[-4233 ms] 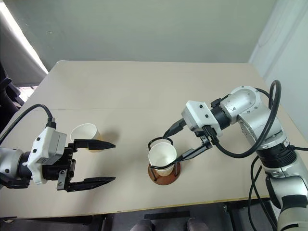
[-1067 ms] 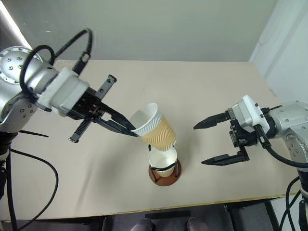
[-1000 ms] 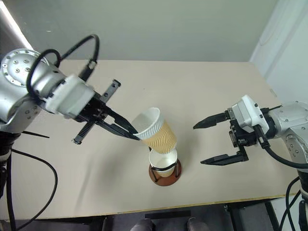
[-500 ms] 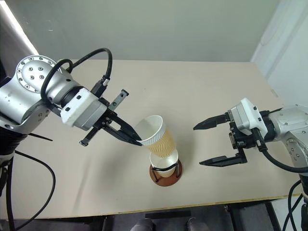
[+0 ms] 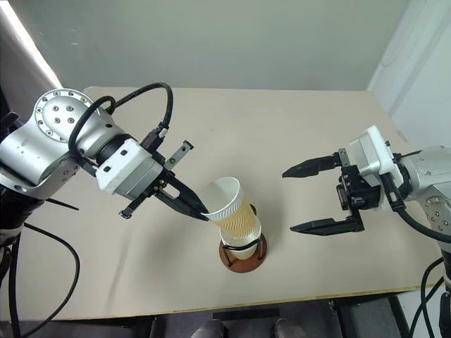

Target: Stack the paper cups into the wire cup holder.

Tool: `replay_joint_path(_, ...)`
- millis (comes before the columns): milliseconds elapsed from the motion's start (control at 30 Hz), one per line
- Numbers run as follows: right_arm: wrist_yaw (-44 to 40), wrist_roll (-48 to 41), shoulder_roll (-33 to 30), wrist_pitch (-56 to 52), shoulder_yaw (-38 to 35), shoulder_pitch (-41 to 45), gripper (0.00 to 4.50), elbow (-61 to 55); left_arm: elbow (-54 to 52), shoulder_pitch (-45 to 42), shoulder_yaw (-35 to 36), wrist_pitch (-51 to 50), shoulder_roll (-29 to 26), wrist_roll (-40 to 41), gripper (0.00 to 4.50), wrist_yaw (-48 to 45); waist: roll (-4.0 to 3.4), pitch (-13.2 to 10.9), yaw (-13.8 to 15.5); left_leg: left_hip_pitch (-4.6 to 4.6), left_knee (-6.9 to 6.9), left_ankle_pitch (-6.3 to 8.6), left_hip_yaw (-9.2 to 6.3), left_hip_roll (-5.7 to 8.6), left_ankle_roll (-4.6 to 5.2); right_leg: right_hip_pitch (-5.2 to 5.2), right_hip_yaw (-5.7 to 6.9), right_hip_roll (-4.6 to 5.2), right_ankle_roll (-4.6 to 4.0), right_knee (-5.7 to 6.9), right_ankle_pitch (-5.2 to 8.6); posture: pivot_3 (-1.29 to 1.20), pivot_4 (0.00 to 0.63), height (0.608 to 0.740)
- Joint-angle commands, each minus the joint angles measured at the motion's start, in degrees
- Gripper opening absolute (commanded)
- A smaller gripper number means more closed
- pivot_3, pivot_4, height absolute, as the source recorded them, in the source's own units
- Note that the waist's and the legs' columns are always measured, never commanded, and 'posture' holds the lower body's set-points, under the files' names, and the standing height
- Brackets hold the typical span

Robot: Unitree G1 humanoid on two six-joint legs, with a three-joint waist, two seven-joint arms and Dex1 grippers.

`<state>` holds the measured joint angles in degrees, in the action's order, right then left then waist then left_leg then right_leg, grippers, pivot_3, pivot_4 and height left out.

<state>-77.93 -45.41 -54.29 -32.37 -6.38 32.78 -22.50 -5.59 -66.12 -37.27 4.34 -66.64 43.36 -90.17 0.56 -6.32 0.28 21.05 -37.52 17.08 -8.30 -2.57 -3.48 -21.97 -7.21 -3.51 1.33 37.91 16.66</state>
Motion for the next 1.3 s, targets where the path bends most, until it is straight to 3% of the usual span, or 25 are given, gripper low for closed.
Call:
replay_joint_path(33,0.9,-1.1,-0.6,0.1,-2.2,0.2,4.5,-1.2,-0.7,-0.7,-0.3,1.3,-0.8,-0.3,0.91,-2.3,0.0,0.0,0.0,0.0,0.0,0.0,0.0,0.0,0.0,0.0,0.0,0.0,0.0,0.0,0.0,0.0,0.15,0.74)
replay_joint_path(367,1.4,-0.4,-0.6,0.5,-1.7,0.4,4.5,-0.6,1.5,-0.6,1.0,1.6,1.6,-2.8,4.49,-2.3,0.0,0.0,0.1,0.0,-0.03,0.01,0.0,0.02,0.02,0.02,-0.01,0.01,0.01,0.0,0.0,0.0,0.15,0.74)
replay_joint_path(600,-1.3,1.1,-0.6,2.0,0.3,1.5,4.5,1.7,2.0,2.2,6.8,-1.5,2.4,-4.0,4.49,-2.3,0.0,0.0,0.0,0.02,-0.1,0.04,0.04,0.02,0.07,0.02,-0.04,0.0,0.01,0.0,0.01,0.0,0.15,0.74)
replay_joint_path(900,-7.1,9.0,1.0,8.9,5.0,7.1,4.5,15.5,-0.5,13.7,26.9,-14.5,0.7,-2.3,4.49,5.4,-0.01,0.0,-0.2,-0.02,-0.11,0.05,0.19,0.0,0.08,-0.05,-0.17,-0.01,0.02,0.09,0.01,0.0,0.15,0.74)
replay_joint_path(1000,-8.3,12.5,2.1,12.4,6.1,9.7,4.5,22.0,-1.5,22.3,37.7,-20.4,-2.5,-0.2,4.49,10.1,-0.01,0.0,-0.5,-0.07,-0.04,0.05,0.34,-0.05,0.08,-0.16,-0.31,-0.03,0.02,0.17,0.01,0.0,0.15,0.74)
replay_joint_path(1100,-10.0,15.4,3.5,15.7,7.6,11.8,4.5,27.8,-2.7,36.3,52.4,-26.0,-4.7,0.7,4.49,12.6,-0.02,0.0,-1.1,-0.09,0.08,0.04,0.57,-0.09,0.08,-0.29,-0.48,-0.03,0.02,0.21,0.01,0.0,0.15,0.74)
replay_joint_path(1200,-12.4,18.3,4.6,18.7,9.2,13.2,4.5,33.6,-4.7,52.3,68.0,-31.2,-2.7,-0.5,4.49,12.4,-0.02,0.0,-1.5,-0.13,0.25,0.04,0.79,-0.12,0.07,-0.38,-0.63,-0.02,0.03,0.26,0.02,0.0,0.15,0.74)
replay_joint_path(1300,-14.3,20.4,5.1,21.2,10.4,14.6,4.5,38.8,-7.6,64.9,78.3,-34.2,0.6,-1.7,4.49,11.2,-0.02,0.0,-1.6,-0.11,0.31,0.04,0.84,-0.12,0.07,-0.44,-0.66,0.0,0.06,0.53,0.03,0.0,0.15,0.74)
